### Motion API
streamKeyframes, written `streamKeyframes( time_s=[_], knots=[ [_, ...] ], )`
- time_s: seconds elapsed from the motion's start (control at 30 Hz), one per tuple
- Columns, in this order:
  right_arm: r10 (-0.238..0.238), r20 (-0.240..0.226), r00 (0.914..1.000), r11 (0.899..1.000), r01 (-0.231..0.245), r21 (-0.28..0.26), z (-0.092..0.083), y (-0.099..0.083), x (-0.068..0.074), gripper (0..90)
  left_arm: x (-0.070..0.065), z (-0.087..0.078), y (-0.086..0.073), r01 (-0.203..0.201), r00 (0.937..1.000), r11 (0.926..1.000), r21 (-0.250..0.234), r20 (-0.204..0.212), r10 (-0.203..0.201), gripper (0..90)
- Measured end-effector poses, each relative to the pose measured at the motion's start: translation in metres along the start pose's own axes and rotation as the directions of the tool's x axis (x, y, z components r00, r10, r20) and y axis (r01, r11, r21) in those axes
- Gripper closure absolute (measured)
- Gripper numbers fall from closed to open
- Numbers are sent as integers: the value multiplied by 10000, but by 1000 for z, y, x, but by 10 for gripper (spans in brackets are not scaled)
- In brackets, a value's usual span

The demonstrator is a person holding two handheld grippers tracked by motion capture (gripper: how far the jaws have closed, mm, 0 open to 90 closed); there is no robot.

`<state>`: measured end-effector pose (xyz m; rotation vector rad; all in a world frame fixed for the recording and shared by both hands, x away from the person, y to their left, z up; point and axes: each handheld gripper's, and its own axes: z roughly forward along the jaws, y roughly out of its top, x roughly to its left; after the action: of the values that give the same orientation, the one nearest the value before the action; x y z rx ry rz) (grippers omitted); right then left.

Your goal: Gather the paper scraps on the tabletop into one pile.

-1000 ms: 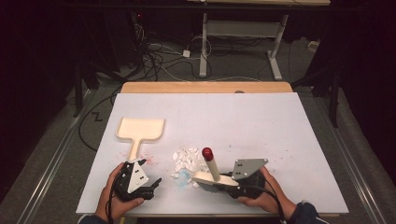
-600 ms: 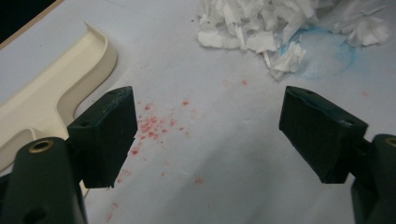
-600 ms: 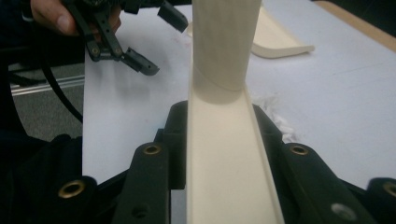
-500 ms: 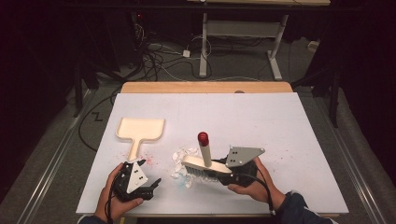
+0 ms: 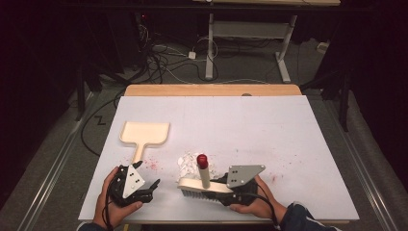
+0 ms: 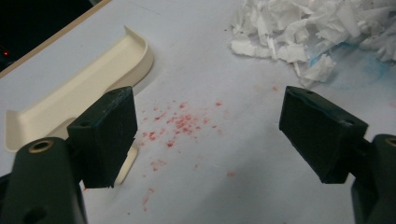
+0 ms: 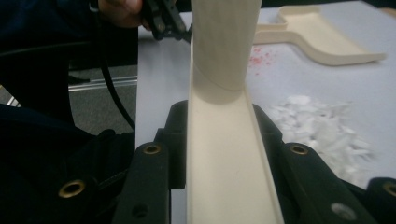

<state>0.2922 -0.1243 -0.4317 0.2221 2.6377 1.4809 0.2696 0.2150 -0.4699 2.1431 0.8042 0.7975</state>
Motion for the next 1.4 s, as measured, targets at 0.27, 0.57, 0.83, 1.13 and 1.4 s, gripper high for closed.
streamKeyframes(
  time_s=[0.27,0.57,0.83,1.13,1.4],
  knots=[
    [-190,322,9993,9998,187,116,30,-2,-19,681,0,3,-2,-15,9999,10000,45,152,14,185],
    [18,1169,9931,9998,3,-180,18,3,-45,681,-6,8,-1,-120,9988,9994,332,487,104,185],
    [212,1417,9897,9975,-114,-696,-45,8,-35,680,-10,8,0,-234,9981,9989,418,587,209,185],
    [590,2368,9698,9981,-531,-311,-103,-19,-26,680,-13,11,2,-446,9968,9975,544,685,408,185],
    [766,2869,9549,9911,-1045,830,-102,-48,-29,681,-15,13,3,-543,9958,9965,639,767,493,185]
  ],
)
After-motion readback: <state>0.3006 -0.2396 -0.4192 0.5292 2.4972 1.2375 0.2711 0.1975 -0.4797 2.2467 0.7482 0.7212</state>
